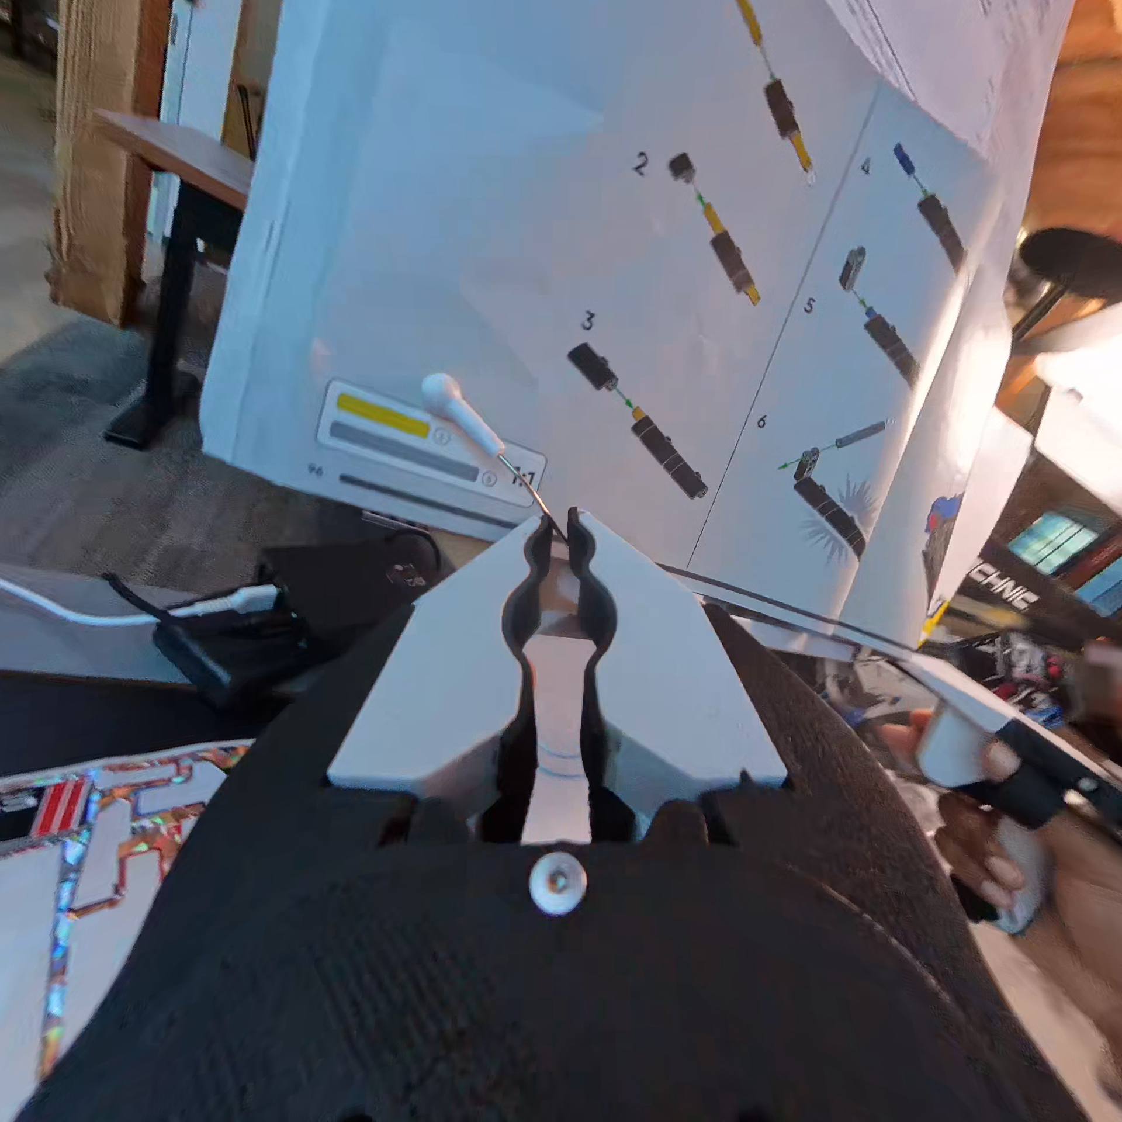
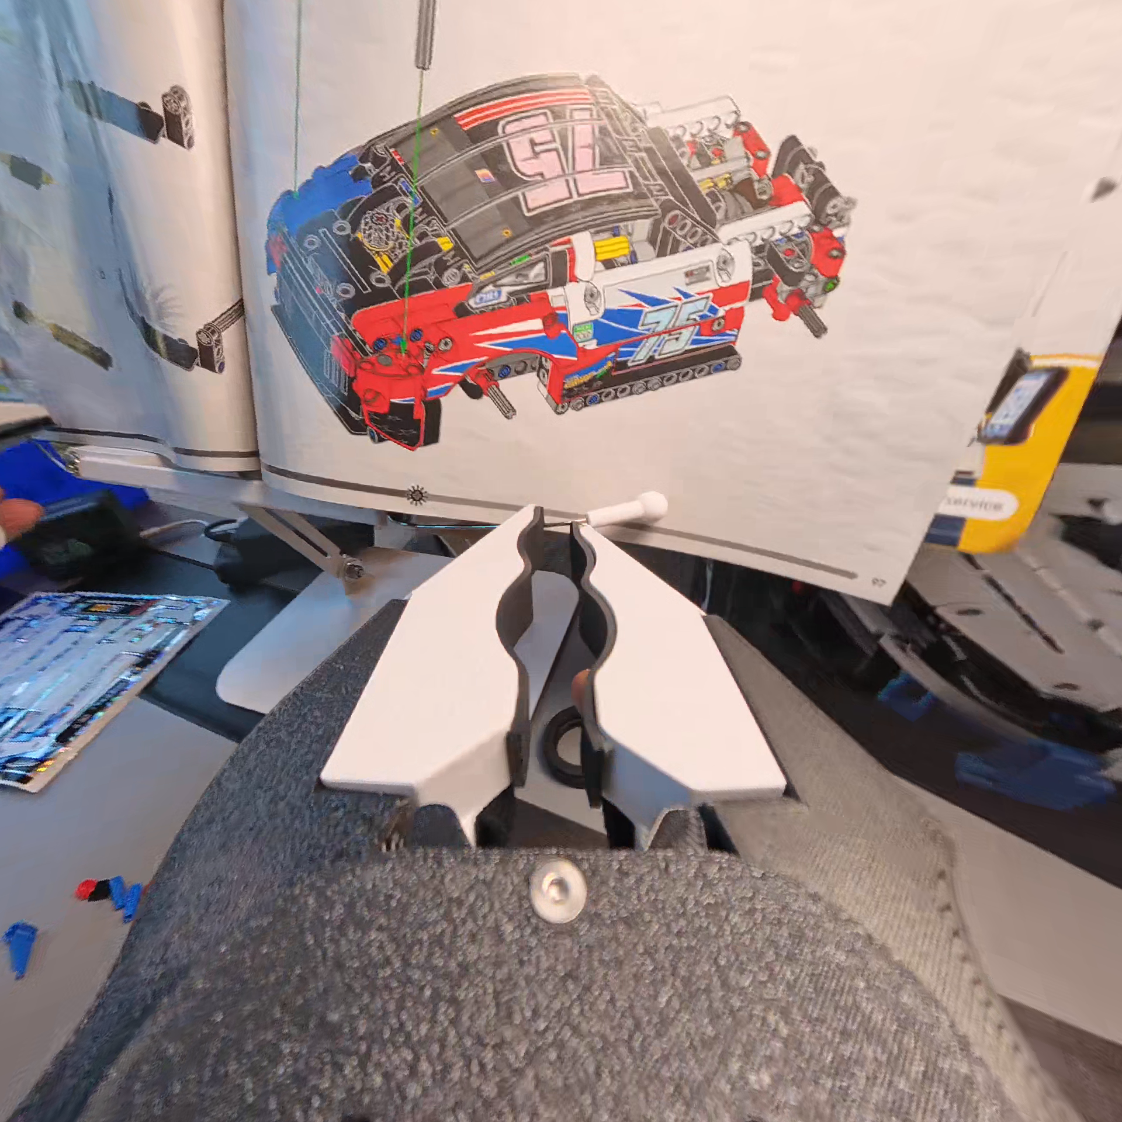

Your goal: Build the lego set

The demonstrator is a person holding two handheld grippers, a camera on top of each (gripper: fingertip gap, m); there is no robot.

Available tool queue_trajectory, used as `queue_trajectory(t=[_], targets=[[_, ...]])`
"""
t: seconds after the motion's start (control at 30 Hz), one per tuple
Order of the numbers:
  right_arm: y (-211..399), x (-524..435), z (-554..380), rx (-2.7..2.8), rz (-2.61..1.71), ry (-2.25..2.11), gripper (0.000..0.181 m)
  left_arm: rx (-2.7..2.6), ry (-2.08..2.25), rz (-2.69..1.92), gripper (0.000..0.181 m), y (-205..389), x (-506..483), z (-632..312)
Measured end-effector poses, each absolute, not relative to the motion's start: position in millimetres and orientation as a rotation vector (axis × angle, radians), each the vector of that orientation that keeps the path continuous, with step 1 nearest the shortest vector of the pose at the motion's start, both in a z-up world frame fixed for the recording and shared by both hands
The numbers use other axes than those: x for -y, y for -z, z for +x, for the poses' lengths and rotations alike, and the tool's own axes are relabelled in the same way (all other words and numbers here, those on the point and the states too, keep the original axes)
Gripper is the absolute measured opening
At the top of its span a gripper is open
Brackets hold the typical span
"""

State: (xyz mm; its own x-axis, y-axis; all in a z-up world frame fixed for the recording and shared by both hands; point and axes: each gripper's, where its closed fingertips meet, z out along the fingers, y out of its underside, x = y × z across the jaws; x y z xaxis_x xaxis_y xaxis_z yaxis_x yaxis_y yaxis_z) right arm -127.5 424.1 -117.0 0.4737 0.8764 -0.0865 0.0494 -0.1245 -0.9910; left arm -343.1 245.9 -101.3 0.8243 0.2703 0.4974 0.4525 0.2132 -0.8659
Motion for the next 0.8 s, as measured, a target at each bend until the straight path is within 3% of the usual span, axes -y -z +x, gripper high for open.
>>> queue_trajectory(t=[0.23,0.37,0.47,0.6,0.7,0.8], targets=[[131,-420,-110,0.802,-1.602,-1.033,0.018,0.801,0.472,-1.359,0.01,121,-234,-336],[110,-426,-83,0.737,-1.511,-0.94,0.032,0.669,0.166,-1.34,0.012,86,-206,-323],[82,-420,-88,0.788,-1.426,-0.86,0.055,0.438,0.036,-1.343,0.022,49,-217,-290],[48,-424,-123,0.88,-1.462,-0.856,0.106,0.108,-0.027,-1.599,0.055,47,-278,-232],[36,-433,-153,0.938,-1.55,-0.858,0.132,-0.036,-0.267,-1.708,0.05,53,-310,-229],[41,-441,-174,0.996,-1.609,-0.751,0.131,-0.027,-0.467,-1.761,0.04,62,-326,-251]])
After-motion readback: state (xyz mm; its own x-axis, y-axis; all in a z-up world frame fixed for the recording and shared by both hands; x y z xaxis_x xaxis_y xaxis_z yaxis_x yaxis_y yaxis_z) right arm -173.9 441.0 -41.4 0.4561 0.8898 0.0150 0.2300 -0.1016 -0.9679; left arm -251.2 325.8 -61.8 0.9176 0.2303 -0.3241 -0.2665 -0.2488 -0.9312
